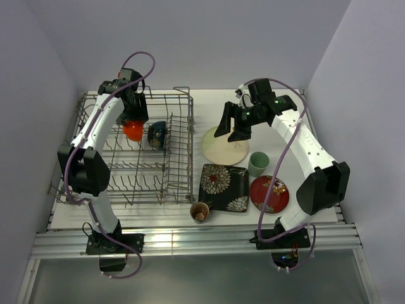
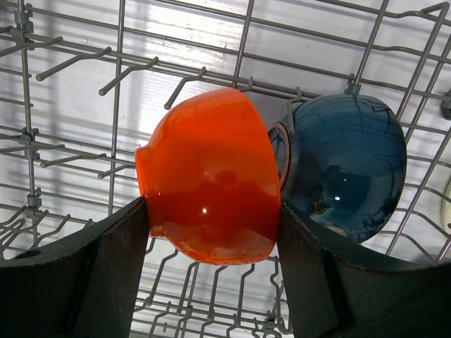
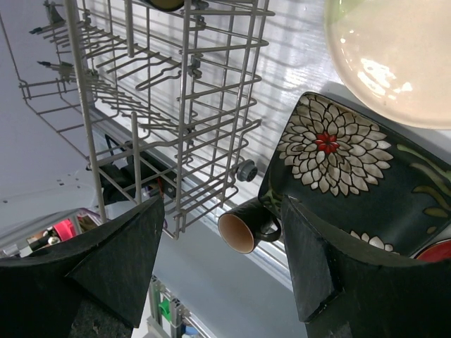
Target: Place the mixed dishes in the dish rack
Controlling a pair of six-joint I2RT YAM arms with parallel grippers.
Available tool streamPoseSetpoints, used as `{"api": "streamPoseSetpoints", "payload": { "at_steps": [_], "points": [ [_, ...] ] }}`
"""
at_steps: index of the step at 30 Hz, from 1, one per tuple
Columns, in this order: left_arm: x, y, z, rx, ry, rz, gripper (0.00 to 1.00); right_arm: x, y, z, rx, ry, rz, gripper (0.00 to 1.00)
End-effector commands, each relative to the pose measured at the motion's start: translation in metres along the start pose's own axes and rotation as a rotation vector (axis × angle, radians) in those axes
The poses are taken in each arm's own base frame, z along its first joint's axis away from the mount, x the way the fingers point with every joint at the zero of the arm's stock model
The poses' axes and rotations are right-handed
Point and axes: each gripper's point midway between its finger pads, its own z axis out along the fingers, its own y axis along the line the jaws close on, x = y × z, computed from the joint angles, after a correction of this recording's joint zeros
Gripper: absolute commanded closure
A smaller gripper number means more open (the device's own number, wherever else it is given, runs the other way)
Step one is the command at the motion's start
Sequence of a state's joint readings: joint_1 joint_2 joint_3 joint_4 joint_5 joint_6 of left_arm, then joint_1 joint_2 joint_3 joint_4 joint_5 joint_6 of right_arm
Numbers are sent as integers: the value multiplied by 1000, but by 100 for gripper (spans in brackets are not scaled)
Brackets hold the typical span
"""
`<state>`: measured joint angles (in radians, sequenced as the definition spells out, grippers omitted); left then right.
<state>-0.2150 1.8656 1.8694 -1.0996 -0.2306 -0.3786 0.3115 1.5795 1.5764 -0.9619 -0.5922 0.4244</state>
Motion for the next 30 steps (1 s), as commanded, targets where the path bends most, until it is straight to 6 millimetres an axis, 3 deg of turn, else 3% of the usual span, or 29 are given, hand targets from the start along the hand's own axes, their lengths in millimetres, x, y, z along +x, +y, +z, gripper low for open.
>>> {"api": "streamPoseSetpoints", "payload": {
  "at_steps": [1,4,7,8,10,11,14,17,25,30],
  "points": [
    [-9,-1,3,12,-25,3,93,-13,7,-4,-21,-34,-38,26],
    [-7,-2,9,16,-12,4,91,-14,8,-4,-22,-33,-37,26],
    [-3,-1,14,9,2,10,81,-16,7,-4,-16,-37,-38,26],
    [-2,0,15,5,6,9,71,-16,6,-3,-10,-36,-33,26],
    [-1,3,19,1,14,0,62,-17,5,-3,-5,-39,-34,26],
    [0,4,20,2,18,-1,51,-17,5,-3,-3,-39,-33,26],
    [2,7,23,-7,24,-5,32,-18,4,-3,-1,-41,-31,26],
    [2,9,25,-19,23,2,20,-18,3,-1,1,-39,-24,26],
    [-5,16,18,-49,-12,-4,8,-22,3,-1,13,-45,-15,26],
    [-23,22,-10,-69,-100,-80,6,-25,0,-4,47,-63,0,26]
  ]
}}
